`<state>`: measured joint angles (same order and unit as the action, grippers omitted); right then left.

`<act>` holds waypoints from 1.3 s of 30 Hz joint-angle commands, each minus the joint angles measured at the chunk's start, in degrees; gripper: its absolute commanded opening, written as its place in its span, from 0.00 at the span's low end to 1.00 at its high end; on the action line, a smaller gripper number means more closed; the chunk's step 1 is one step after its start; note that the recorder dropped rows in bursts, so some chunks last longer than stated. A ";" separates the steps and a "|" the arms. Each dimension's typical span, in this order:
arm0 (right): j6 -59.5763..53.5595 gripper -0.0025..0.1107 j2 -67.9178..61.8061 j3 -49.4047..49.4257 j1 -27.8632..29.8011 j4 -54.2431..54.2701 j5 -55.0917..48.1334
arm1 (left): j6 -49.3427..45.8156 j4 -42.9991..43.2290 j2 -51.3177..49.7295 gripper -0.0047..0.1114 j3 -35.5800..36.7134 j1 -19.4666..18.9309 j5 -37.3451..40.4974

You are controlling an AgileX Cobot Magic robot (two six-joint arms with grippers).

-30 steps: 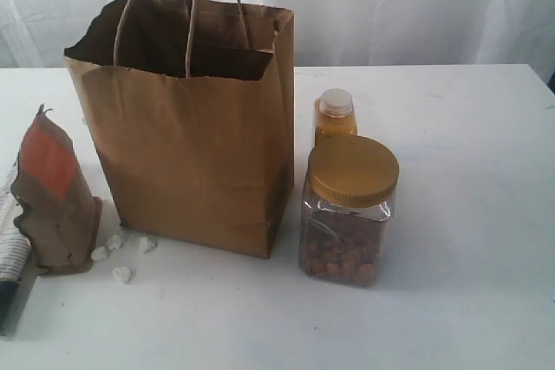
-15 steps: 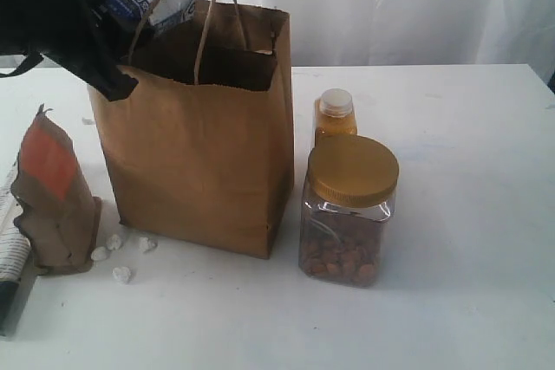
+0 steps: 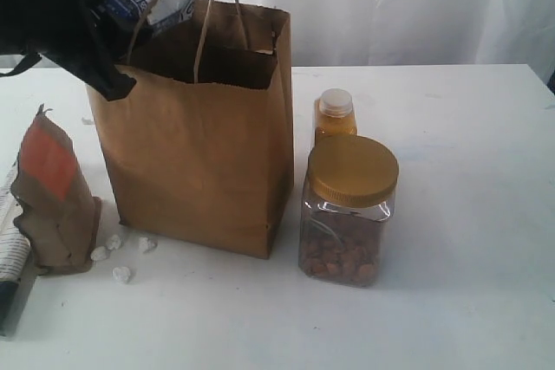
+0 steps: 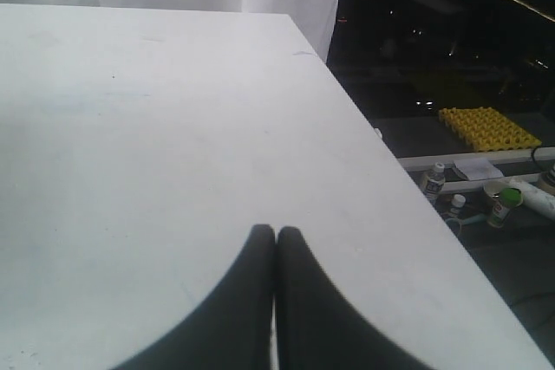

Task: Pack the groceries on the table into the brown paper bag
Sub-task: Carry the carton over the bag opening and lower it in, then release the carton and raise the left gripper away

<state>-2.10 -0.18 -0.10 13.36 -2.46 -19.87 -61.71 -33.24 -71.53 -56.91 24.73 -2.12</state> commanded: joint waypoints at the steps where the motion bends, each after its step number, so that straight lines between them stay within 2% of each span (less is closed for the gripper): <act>1: 0.24 0.02 0.18 0.10 0.34 -0.39 0.16 | 0.49 -0.91 0.92 0.04 -0.48 0.00 0.95; 35: 0.24 0.02 0.18 0.10 0.34 -0.39 0.16 | 0.46 -1.03 0.92 0.04 -0.48 0.00 2.94; 38: 0.24 0.02 0.18 0.10 0.34 -0.39 0.16 | 0.46 -1.11 0.92 0.12 -0.48 0.00 4.79; 39: 0.24 0.02 0.18 0.10 0.34 -0.39 0.16 | 0.46 -1.11 0.92 0.19 -0.48 0.00 5.93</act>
<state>-2.10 -0.18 -0.10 13.36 -2.46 -19.87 -61.71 -33.24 -71.43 -56.91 24.73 1.74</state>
